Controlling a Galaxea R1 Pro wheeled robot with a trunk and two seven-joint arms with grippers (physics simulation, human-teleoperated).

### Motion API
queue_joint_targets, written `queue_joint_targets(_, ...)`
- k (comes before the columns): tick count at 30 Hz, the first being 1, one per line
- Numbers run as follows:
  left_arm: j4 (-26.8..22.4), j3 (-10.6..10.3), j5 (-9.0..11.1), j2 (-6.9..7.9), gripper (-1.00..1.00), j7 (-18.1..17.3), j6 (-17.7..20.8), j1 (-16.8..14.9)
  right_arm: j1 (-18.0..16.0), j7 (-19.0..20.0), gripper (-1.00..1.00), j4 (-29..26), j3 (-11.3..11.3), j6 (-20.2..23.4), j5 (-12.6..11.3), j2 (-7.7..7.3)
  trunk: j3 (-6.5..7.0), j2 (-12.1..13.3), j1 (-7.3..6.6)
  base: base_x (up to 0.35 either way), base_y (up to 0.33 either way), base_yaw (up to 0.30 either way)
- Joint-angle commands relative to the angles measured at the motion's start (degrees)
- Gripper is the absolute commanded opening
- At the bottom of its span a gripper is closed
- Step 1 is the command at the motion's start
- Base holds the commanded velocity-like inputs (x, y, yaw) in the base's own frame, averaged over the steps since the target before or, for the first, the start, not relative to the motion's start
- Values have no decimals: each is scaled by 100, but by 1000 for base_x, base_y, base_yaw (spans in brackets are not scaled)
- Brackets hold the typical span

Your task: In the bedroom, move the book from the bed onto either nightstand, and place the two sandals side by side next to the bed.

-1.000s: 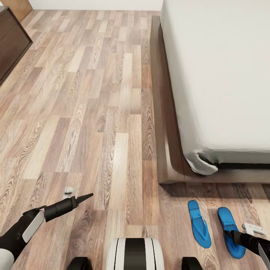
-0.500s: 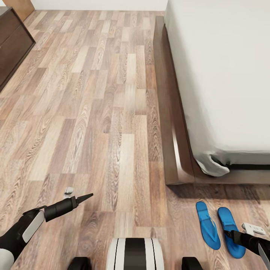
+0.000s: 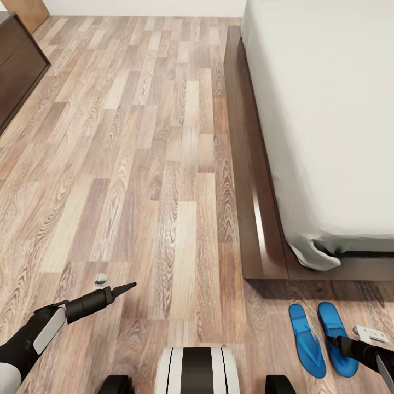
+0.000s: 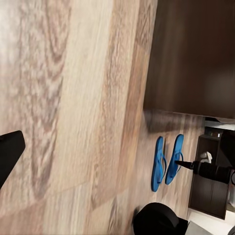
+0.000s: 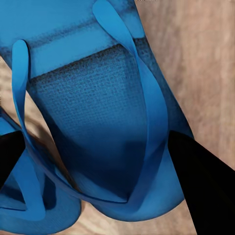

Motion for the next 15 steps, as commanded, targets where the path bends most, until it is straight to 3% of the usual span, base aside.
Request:
queue_joint_targets(1,1,-24,59,7,100,2,51,-3,-4,49,-100,-11,-48,25,57,5,-3,-1,-1,17,0,0)
queue_joint_targets(15,1,-24,58,7,100,2,51,-3,-4,50,-100,-11,-53,24,57,5,-3,-1,-1,44,0,0)
